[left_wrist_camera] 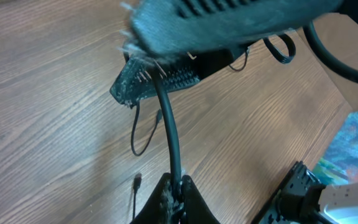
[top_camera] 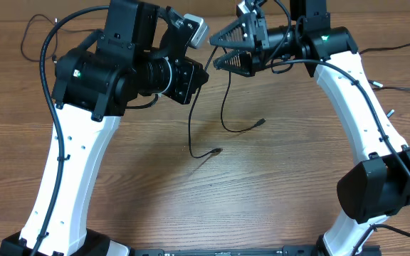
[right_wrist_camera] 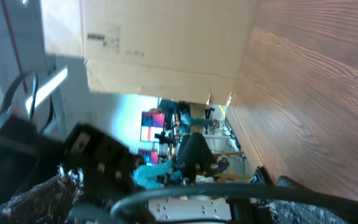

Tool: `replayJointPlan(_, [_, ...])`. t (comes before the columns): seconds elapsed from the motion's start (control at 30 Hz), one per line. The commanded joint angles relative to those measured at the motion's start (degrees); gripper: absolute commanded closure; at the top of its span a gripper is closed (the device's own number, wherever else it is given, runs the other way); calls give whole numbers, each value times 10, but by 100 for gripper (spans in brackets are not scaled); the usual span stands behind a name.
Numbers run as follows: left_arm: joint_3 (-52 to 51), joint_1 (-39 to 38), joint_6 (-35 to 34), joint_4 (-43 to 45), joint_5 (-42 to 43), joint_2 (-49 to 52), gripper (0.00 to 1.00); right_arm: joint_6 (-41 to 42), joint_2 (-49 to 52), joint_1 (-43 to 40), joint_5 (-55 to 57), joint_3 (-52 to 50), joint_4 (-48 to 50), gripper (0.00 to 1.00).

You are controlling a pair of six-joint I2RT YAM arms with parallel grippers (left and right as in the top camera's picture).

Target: Untangle cables

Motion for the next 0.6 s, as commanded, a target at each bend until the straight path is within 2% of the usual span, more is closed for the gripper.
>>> replayJointPlan(0.0, [2, -3, -6, 7, -3, -10, 96, 131, -5, 3, 53, 6, 25, 0])
replayJointPlan(0.1, [2, -3, -6, 7, -4, -10, 96, 192, -5, 4, 60, 6, 35, 0])
replayJointPlan(0.33, [2, -3, -7, 34, -40, 2, 96, 235, -5, 14, 46, 6, 33, 0])
replayJointPlan(0.37, [2, -3, -8, 36, -43, 6, 96, 244, -5, 15, 44, 6, 33, 6])
replayJointPlan(0.4, [2, -3, -9, 37, -42, 10, 96, 256, -5, 18, 43, 6, 33, 17])
replayJointPlan(0.57, [2, -3, -12, 36, -38, 19, 96, 295, -5, 22, 43, 6, 42, 44])
